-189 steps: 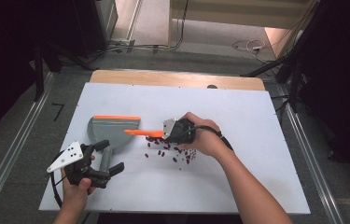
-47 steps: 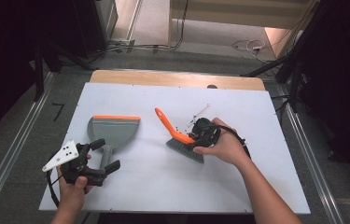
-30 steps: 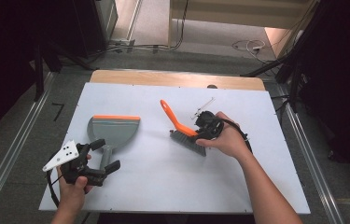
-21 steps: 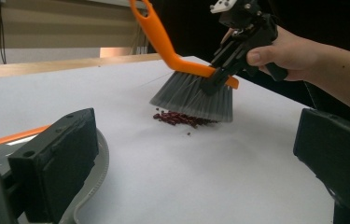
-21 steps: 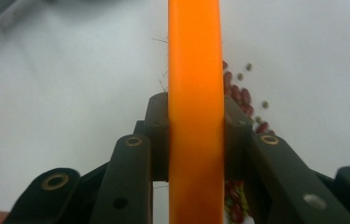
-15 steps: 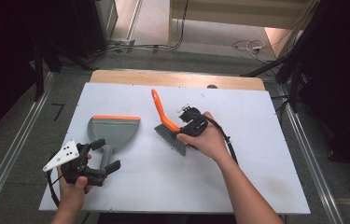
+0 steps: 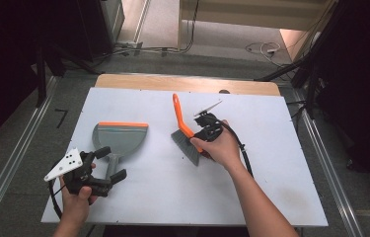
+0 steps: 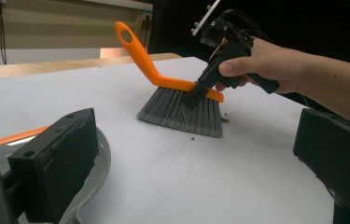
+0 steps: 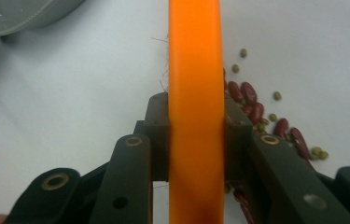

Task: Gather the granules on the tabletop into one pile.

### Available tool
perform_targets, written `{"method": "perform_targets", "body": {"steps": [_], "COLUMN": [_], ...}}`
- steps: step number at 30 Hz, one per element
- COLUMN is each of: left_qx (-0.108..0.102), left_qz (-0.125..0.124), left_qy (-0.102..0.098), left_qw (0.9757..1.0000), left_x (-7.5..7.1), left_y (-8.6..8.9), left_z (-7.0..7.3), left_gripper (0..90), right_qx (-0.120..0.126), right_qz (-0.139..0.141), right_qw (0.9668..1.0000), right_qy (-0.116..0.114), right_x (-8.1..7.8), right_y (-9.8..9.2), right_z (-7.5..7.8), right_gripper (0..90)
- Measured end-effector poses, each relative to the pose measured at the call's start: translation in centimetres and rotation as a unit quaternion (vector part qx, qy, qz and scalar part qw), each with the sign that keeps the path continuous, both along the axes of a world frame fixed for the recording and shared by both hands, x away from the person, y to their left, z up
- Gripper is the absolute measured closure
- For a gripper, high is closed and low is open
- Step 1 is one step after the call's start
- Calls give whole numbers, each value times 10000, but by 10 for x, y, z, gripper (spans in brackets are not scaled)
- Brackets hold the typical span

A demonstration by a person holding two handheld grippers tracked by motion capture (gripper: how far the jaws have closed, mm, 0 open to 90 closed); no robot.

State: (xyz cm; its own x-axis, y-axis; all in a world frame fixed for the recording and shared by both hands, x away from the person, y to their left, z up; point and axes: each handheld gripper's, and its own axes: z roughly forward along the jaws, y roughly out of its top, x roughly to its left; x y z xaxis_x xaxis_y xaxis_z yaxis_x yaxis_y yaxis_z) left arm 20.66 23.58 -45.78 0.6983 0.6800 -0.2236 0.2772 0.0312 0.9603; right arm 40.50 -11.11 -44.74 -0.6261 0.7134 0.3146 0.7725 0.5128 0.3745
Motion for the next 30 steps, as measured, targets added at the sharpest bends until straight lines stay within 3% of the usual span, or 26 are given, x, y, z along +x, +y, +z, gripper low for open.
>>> {"method": "perform_targets", "body": {"steps": [16,26,30], "left_qx": [0,4,-6], "left_qz": [-9,-1,-2], "left_qy": [-2,-1,-1], "left_qw": [10000,10000,10000], "left_x": [0,0,0], "left_y": [-1,-2,-1], "left_z": [0,0,0], "left_gripper": [10,10,10], "right_qx": [-78,-79,54], "right_qz": [-399,-337,-273], "right_qw": [9991,9994,9996], "right_qy": [76,7,-76], "right_x": [1,-2,-3], "right_y": [-34,-39,-43], "right_z": [1,6,16], "right_gripper": [681,681,681]}}
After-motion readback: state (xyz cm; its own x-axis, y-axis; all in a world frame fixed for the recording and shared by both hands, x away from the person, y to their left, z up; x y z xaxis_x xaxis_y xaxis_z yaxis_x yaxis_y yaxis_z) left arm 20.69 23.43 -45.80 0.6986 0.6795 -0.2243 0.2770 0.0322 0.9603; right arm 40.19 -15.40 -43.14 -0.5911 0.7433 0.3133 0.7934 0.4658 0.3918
